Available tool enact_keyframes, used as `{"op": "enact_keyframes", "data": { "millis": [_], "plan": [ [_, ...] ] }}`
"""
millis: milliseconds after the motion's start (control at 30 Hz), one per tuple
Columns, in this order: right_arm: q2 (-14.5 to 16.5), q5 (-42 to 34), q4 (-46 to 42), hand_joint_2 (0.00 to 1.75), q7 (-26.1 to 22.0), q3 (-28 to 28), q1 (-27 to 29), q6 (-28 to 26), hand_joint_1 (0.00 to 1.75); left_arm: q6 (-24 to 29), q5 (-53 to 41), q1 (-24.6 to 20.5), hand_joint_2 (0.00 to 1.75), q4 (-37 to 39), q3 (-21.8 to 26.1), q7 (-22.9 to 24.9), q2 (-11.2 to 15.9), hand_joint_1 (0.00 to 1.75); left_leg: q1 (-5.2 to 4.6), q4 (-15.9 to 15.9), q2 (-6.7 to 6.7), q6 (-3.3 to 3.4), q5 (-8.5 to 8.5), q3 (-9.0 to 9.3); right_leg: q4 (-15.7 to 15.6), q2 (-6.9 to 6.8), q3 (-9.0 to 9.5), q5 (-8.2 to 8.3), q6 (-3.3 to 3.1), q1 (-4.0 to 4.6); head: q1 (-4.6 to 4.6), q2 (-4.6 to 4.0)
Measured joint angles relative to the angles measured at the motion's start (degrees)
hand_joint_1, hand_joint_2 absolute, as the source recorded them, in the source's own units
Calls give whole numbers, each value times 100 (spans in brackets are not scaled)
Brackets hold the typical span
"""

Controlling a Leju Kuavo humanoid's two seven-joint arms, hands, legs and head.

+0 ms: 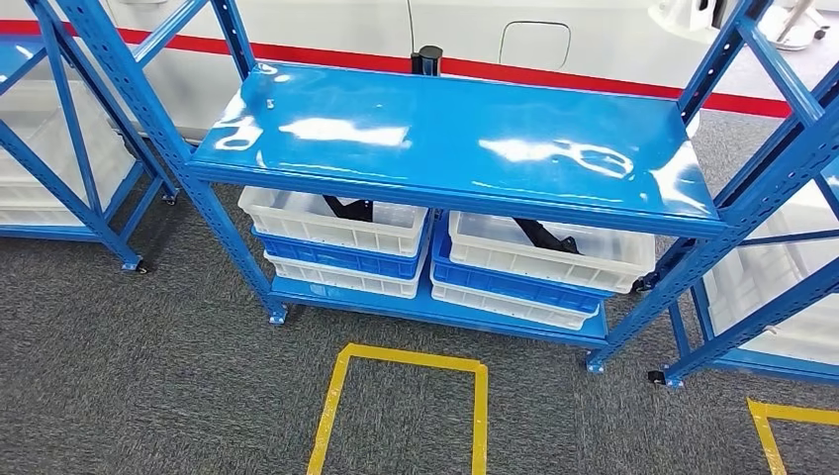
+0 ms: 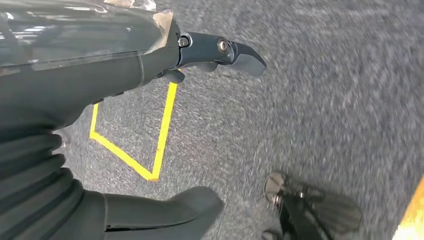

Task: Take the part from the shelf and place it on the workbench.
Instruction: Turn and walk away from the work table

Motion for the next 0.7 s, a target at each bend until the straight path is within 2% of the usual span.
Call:
{"op": "enact_keyframes", "data": {
  "millis": [400, 700],
  "plan": [
    [-152, -683, -354, 0, -399, 232, 436, 817, 0, -985, 723, 305, 0, -446, -1727, 92, 176, 0, 0, 0, 0, 3, -7, 0, 0, 0, -7, -8, 5, 0, -1, -1],
    [-190, -802, -460, 0, -467, 279, 525, 956, 0, -1154, 856, 369, 0, -573, -2170, 101, 227, 0, 0, 0, 0, 4, -9, 1, -1, 0, -7, -9, 6, 0, -1, 0]
  ]
}}
